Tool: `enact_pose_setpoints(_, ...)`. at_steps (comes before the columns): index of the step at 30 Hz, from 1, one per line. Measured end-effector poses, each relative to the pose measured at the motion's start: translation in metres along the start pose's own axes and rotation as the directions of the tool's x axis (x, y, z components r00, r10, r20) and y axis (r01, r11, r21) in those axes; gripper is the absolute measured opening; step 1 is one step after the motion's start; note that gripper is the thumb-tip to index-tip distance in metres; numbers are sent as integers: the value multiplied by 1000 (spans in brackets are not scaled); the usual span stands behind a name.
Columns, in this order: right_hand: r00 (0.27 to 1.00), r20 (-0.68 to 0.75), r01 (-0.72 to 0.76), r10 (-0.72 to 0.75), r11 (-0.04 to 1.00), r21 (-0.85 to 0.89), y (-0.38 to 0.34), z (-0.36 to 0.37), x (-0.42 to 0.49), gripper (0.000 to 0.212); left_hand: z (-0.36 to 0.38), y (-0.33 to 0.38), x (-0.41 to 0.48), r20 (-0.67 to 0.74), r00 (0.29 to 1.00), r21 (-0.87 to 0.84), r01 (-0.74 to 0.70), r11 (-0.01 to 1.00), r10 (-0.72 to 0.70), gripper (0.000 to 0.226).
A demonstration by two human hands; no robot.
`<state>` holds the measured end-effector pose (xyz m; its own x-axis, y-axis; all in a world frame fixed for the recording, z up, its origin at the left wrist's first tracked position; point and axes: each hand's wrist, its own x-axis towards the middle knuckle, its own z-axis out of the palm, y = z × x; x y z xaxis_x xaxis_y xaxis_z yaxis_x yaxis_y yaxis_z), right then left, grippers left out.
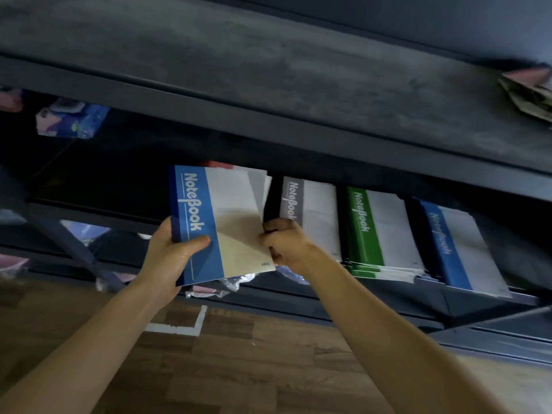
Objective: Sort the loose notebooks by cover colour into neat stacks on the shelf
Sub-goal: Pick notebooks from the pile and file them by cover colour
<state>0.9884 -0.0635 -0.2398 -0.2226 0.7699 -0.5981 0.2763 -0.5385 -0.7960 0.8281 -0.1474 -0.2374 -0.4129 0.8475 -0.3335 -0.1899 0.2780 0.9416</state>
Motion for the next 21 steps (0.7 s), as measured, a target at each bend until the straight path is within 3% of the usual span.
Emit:
enact_pose_setpoints(4,986,-164,50,-24,986,156,26,-66,-19,22,72,-17,-15,109,994,61,2,998,-8,35)
enact_pose_setpoints(8,915,-398,102,-67,992,68,53,-149,-39,23,157,-32,-32,221,974,235,-105,966,53,47)
enact_pose_setpoints(12,833,-550,150,-65,982,112,76,-233,-56,28,242,-40,-62,299,946,402,-241,884,122,63)
enact_pose_setpoints(14,785,-618,163,-31,974,158,86,-270,-62,27,279,-45,-73,397,911,565,-335,754,107,77)
enact_pose_setpoints(16,746,-666,155,5,971,181,95,-306,-67,26,308,-53,-77,492,868,743,-459,487,67,80)
enact_pose_setpoints(18,713,-701,144,20,974,174,103,-338,-72,25,328,-63,-78,535,843,815,-530,234,48,81)
enact_pose_setpoints(21,682,-729,119,49,977,177,114,-378,-71,29,345,-75,-78,543,838,838,-545,27,58,80)
